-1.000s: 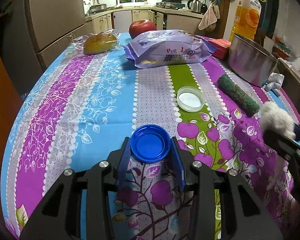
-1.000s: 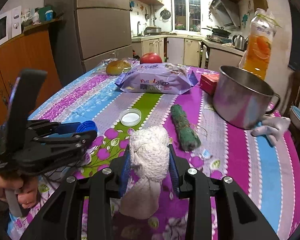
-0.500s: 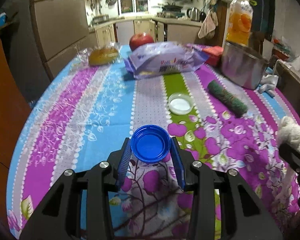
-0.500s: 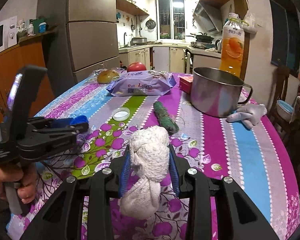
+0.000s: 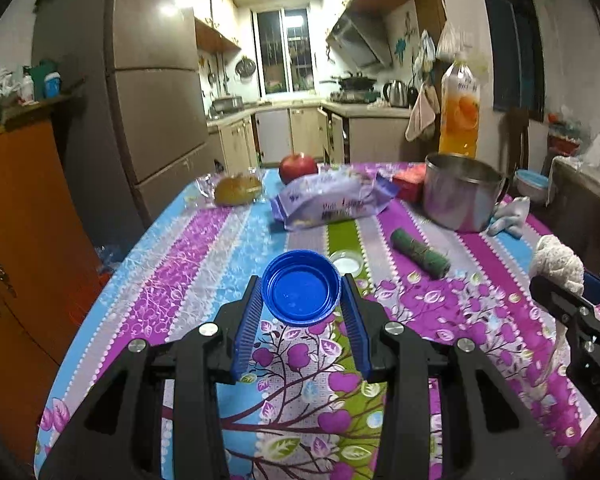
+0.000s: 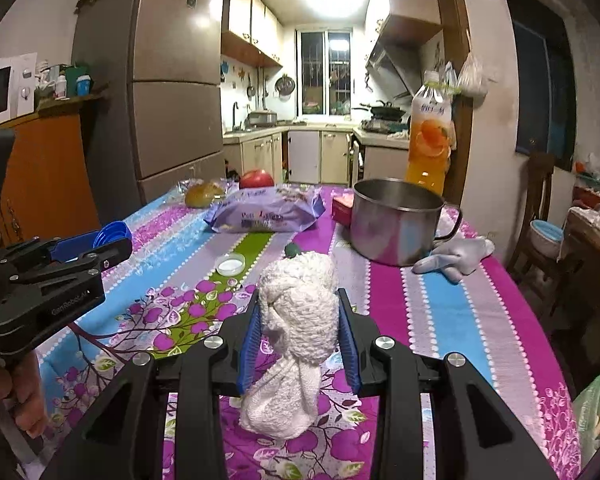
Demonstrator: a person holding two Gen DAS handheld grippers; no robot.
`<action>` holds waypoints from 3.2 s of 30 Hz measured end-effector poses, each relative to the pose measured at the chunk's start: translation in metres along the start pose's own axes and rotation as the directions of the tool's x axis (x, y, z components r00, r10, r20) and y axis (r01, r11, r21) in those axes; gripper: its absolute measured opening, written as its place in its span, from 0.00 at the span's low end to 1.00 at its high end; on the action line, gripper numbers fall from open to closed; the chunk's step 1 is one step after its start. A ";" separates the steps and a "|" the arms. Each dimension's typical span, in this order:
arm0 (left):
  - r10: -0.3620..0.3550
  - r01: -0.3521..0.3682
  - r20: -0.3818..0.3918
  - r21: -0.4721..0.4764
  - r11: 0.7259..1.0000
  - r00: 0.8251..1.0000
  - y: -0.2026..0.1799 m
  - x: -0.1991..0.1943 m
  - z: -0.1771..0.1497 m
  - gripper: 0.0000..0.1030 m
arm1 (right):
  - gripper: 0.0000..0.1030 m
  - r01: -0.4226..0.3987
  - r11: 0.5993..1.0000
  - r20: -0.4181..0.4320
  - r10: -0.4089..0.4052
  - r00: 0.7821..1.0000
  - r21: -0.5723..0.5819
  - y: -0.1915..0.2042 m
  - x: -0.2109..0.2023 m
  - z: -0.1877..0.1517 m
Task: Collect trash
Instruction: 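Carry the blue cap and white towel over the green bin with both tools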
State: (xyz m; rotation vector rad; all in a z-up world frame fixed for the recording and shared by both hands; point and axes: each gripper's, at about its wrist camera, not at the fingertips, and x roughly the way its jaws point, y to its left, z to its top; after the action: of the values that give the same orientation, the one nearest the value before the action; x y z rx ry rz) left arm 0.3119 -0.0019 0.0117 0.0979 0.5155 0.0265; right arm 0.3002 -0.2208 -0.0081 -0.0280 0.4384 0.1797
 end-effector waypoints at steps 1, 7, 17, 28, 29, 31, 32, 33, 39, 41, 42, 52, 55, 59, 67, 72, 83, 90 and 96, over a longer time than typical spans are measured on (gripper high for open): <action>-0.008 0.008 0.006 -0.001 1.000 1.000 -0.002 -0.005 0.000 0.37 | 0.35 0.001 1.000 0.007 -0.001 1.000 0.000 0.000 -0.002 0.001; -0.036 0.036 0.034 0.009 0.999 0.999 -0.016 -0.030 -0.002 0.37 | 0.35 0.011 1.000 0.042 -0.011 0.999 0.008 -0.005 -0.032 0.001; -0.084 0.083 0.050 0.024 0.996 0.995 -0.048 -0.058 -0.001 0.37 | 0.35 0.054 0.998 0.025 -0.055 0.998 0.040 -0.023 -0.072 -0.006; -0.128 0.124 0.060 0.056 0.991 0.990 -0.085 -0.083 -0.003 0.37 | 0.35 0.102 0.991 0.066 -0.107 0.992 0.082 -0.051 -0.119 -0.011; -0.133 0.129 0.060 0.060 0.990 0.989 -0.090 -0.084 -0.003 0.37 | 0.35 0.107 0.990 0.066 -0.113 0.991 0.086 -0.054 -0.123 -0.012; -0.145 0.141 0.061 0.067 0.988 0.988 -0.100 -0.088 -0.004 0.37 | 0.35 0.118 0.989 0.069 -0.124 0.990 0.094 -0.061 -0.130 -0.013; -0.150 0.145 0.063 0.071 0.987 0.987 -0.104 -0.090 -0.004 0.37 | 0.35 0.122 0.988 0.070 -0.129 0.989 0.097 -0.063 -0.133 -0.013; -0.153 0.149 0.064 0.074 0.986 0.986 -0.107 -0.091 -0.004 0.37 | 0.35 0.128 0.987 0.071 -0.136 0.988 0.101 -0.067 -0.137 -0.014; -0.191 0.184 0.072 0.102 0.978 0.979 -0.133 -0.105 -0.004 0.37 | 0.35 0.157 0.981 0.084 -0.167 0.982 0.117 -0.087 -0.157 -0.016; -0.209 0.199 0.078 0.118 0.973 0.975 -0.144 -0.111 -0.004 0.37 | 0.35 0.172 0.977 0.090 -0.184 0.979 0.124 -0.095 -0.165 -0.016; -0.219 0.209 0.079 0.124 0.970 0.972 -0.149 -0.113 -0.004 0.37 | 0.35 0.182 0.975 0.093 -0.195 0.976 0.129 -0.101 -0.170 -0.016; -0.321 0.303 0.088 0.172 0.937 0.943 -0.210 -0.132 0.002 0.37 | 0.35 0.307 0.937 0.090 -0.325 0.941 0.169 -0.165 -0.226 -0.028; -0.351 0.331 0.087 0.186 0.925 0.932 -0.231 -0.137 0.004 0.37 | 0.35 0.339 0.923 0.089 -0.359 0.929 0.183 -0.184 -0.241 -0.033; -0.388 0.365 0.086 0.200 0.909 0.918 -0.253 -0.143 0.007 0.37 | 0.35 0.379 0.905 0.079 -0.400 0.913 0.194 -0.208 -0.257 -0.042; -0.455 0.430 0.064 0.236 0.872 0.888 -0.301 -0.150 0.010 0.37 | 0.35 0.461 0.858 0.048 -0.482 0.875 0.227 -0.260 -0.288 -0.055; -0.494 0.473 0.025 0.254 0.844 0.869 -0.334 -0.149 0.006 0.37 | 0.35 0.497 0.833 -0.009 -0.511 0.860 0.241 -0.296 -0.298 -0.064; -0.569 0.577 -0.119 0.283 0.766 0.813 -0.405 -0.138 -0.003 0.37 | 0.35 0.507 0.814 -0.227 -0.457 0.860 0.283 -0.382 -0.280 -0.087; -0.576 0.625 -0.243 0.281 0.728 0.780 -0.438 -0.119 -0.014 0.37 | 0.35 0.483 0.818 -0.347 -0.376 0.859 0.311 -0.419 -0.254 -0.102; -0.560 0.630 -0.292 0.279 0.725 0.775 -0.447 -0.108 -0.020 0.37 | 0.35 0.493 0.816 -0.385 -0.368 0.846 0.303 -0.432 -0.242 -0.107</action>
State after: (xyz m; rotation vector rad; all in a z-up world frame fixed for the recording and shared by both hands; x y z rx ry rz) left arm 0.2083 -0.4503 0.0025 0.2911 0.7220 -0.7150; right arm 0.1167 -0.6931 -0.0073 0.2420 0.7661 -0.3811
